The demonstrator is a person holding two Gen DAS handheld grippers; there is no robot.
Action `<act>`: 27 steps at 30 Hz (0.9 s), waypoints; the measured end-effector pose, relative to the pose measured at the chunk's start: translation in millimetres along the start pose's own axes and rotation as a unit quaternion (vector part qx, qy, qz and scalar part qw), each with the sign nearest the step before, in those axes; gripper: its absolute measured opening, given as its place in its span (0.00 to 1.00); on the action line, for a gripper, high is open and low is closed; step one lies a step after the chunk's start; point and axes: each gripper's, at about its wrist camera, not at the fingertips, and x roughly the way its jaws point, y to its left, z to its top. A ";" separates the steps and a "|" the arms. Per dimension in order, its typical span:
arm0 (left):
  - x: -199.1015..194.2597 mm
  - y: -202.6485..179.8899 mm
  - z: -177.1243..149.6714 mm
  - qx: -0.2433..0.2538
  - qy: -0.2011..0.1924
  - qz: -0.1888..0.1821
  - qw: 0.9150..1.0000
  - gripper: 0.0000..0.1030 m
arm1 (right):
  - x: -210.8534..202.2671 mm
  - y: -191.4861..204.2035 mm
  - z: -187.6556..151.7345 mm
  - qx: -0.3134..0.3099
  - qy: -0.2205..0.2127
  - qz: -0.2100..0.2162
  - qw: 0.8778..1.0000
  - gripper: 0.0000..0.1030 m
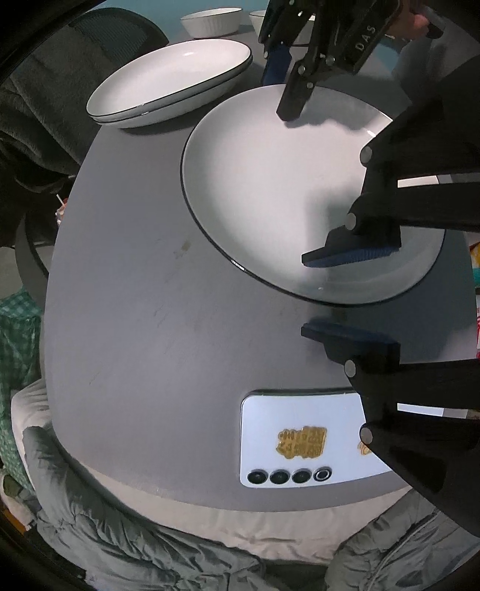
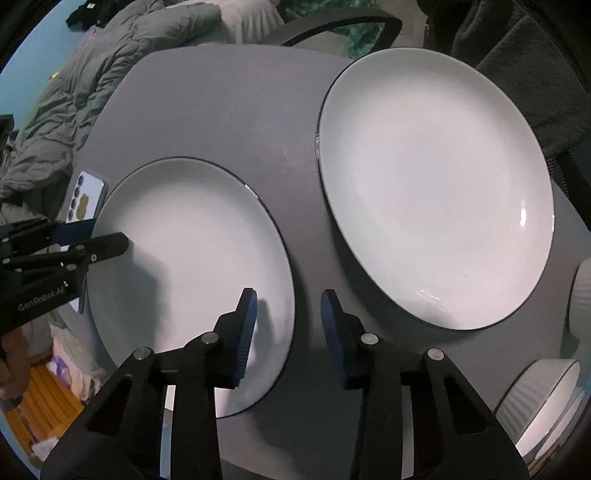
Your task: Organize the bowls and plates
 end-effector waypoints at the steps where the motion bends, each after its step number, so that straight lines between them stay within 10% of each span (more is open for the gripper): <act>1: -0.1 -1.4 -1.3 0.001 0.000 -0.003 1.000 0.26 | 0.7 0.3 -1.1 0.000 0.001 0.002 1.000 0.33; 6: -1.8 -8.3 -7.9 0.006 -0.004 0.001 1.000 0.23 | 4.3 4.1 -2.0 -0.006 0.006 -0.002 1.000 0.19; 27: 7.8 -82.1 -67.2 0.009 0.026 -0.020 0.999 0.22 | -13.3 -41.6 -61.2 0.035 0.006 -0.020 0.999 0.14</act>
